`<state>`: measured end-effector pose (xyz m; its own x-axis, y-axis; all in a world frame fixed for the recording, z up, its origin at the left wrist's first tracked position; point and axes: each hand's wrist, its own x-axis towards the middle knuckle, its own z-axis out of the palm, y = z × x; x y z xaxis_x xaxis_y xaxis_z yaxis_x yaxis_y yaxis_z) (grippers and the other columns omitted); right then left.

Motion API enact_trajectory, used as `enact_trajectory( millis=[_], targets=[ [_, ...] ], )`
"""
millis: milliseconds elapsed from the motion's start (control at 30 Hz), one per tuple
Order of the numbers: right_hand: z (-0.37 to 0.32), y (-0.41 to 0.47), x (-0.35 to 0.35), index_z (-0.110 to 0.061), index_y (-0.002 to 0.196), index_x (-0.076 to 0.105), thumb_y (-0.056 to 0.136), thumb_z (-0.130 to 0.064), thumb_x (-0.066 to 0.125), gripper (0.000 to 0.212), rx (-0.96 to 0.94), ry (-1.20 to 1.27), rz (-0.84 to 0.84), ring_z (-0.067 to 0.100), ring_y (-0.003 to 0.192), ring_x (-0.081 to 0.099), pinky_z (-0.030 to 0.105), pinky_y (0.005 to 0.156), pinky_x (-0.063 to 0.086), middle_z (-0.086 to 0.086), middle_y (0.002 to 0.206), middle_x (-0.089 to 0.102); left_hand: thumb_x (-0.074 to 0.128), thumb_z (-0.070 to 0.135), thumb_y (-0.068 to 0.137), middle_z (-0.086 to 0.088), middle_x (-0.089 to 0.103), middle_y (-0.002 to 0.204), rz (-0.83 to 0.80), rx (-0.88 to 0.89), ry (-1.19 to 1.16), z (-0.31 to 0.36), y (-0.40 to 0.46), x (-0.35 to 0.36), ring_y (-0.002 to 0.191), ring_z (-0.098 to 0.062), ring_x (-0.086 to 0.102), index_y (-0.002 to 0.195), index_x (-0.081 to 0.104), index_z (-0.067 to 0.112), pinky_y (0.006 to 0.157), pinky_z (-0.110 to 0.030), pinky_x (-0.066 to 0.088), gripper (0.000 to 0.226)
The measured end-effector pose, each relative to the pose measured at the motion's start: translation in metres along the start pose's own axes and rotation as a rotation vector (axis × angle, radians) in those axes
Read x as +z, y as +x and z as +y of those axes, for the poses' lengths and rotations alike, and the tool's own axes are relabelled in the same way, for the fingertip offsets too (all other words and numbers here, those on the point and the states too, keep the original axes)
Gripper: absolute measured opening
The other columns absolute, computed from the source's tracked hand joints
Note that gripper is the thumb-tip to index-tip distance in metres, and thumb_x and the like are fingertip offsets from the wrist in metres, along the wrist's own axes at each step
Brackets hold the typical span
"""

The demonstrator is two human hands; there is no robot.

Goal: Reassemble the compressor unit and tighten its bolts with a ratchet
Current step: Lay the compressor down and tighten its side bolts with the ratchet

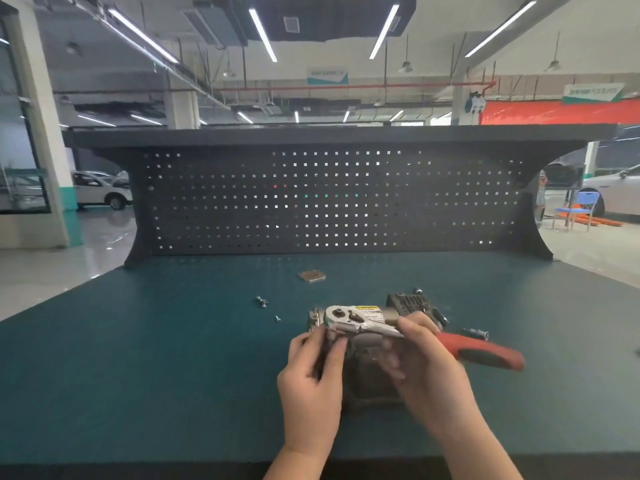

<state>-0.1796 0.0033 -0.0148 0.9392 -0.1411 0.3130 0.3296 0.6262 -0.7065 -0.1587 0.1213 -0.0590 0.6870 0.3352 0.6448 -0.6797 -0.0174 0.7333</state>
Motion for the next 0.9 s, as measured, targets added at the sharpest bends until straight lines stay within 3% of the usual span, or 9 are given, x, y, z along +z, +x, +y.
enact_trajectory(
  millis=[167, 267, 333, 433, 600, 667, 733, 800, 900],
  targets=[
    [0.062, -0.035, 0.035, -0.021, 0.059, 0.059, 0.074, -0.025, 0.063, 0.016, -0.576, -0.260, 0.462, 0.007, 0.045, 0.050, 0.016, 0.047, 0.040, 0.001, 0.050, 0.056, 0.061, -0.003, 0.091, -0.014, 0.064, 0.088, -0.016, -0.070, 0.031, -0.003, 0.000, -0.002, 0.066, -0.002, 0.060, 0.082, 0.071, 0.031, 0.067, -0.017, 0.046, 0.036],
    [0.089, -0.054, 0.067, -0.018, 0.068, 0.065, 0.079, -0.015, 0.057, 0.014, -0.875, -0.538, 0.407, -0.002, 0.064, 0.057, 0.006, 0.064, 0.040, -0.001, 0.062, 0.062, 0.060, 0.024, 0.084, -0.006, 0.056, 0.079, -0.083, -0.149, -0.121, 0.006, 0.001, -0.007, 0.058, -0.006, 0.050, 0.085, 0.071, 0.023, 0.061, -0.025, 0.040, 0.011],
    [0.083, -0.048, 0.066, -0.013, 0.067, 0.067, 0.080, -0.009, 0.061, 0.015, -0.786, -0.618, 0.412, 0.006, 0.062, 0.061, 0.012, 0.060, 0.044, 0.004, 0.063, 0.062, 0.055, 0.041, 0.070, 0.003, 0.057, 0.077, -0.147, -0.165, -0.260, 0.007, 0.000, -0.011, 0.061, -0.003, 0.050, 0.092, 0.068, 0.017, 0.060, -0.018, 0.042, 0.035],
    [0.057, -0.045, 0.053, -0.025, 0.058, 0.063, 0.076, -0.019, 0.063, 0.019, -0.548, -0.600, 0.160, 0.006, 0.044, 0.052, 0.018, 0.044, 0.041, 0.000, 0.051, 0.058, 0.061, 0.023, 0.087, 0.006, 0.065, 0.071, -0.069, -0.199, -0.167, -0.002, 0.000, -0.008, 0.065, -0.016, 0.059, 0.090, 0.072, 0.028, 0.067, -0.027, 0.046, 0.012],
    [0.003, -0.006, 0.007, -0.016, 0.061, 0.056, 0.069, -0.015, 0.065, 0.013, -0.038, -0.015, 0.077, 0.013, 0.041, 0.046, 0.018, 0.035, 0.030, 0.007, 0.054, 0.051, 0.074, 0.025, 0.084, 0.014, 0.066, 0.119, -0.117, -0.044, 0.054, -0.006, -0.001, -0.009, 0.112, 0.003, 0.061, 0.131, 0.057, 0.037, 0.093, -0.012, 0.045, 0.051],
    [0.006, -0.002, -0.002, -0.016, 0.061, 0.051, 0.080, -0.010, 0.059, 0.021, -0.017, 0.002, 0.079, 0.014, 0.041, 0.044, 0.019, 0.035, 0.030, 0.009, 0.054, 0.050, 0.081, 0.018, 0.076, 0.012, 0.049, 0.141, -0.204, 0.011, 0.154, -0.007, -0.003, -0.010, 0.123, -0.001, 0.053, 0.142, 0.041, 0.044, 0.101, -0.016, 0.042, 0.082],
    [0.012, -0.003, -0.009, -0.018, 0.056, 0.050, 0.085, -0.008, 0.055, 0.032, -0.082, -0.053, 0.137, 0.016, 0.040, 0.044, 0.021, 0.035, 0.030, 0.010, 0.052, 0.050, 0.084, 0.008, 0.072, 0.016, 0.037, 0.146, -0.158, 0.052, 0.216, -0.007, -0.004, -0.010, 0.125, 0.005, 0.046, 0.133, 0.042, 0.042, 0.100, -0.009, 0.037, 0.082],
    [0.018, -0.010, -0.012, -0.018, 0.055, 0.052, 0.080, -0.013, 0.058, 0.027, -0.137, -0.046, 0.132, 0.017, 0.040, 0.046, 0.022, 0.036, 0.033, 0.012, 0.052, 0.053, 0.085, 0.003, 0.068, 0.015, 0.049, 0.127, -0.107, 0.045, 0.234, -0.007, -0.002, -0.009, 0.114, 0.012, 0.049, 0.114, 0.053, 0.039, 0.091, -0.001, 0.036, 0.066],
    [0.023, -0.018, -0.011, -0.018, 0.055, 0.057, 0.077, -0.016, 0.058, 0.022, -0.201, -0.002, 0.121, 0.018, 0.042, 0.051, 0.023, 0.038, 0.038, 0.015, 0.055, 0.057, 0.085, 0.003, 0.068, 0.017, 0.061, 0.103, -0.123, -0.023, 0.194, -0.008, 0.000, -0.009, 0.099, 0.000, 0.061, 0.096, 0.062, 0.033, 0.087, -0.014, 0.046, 0.047]
  ],
)
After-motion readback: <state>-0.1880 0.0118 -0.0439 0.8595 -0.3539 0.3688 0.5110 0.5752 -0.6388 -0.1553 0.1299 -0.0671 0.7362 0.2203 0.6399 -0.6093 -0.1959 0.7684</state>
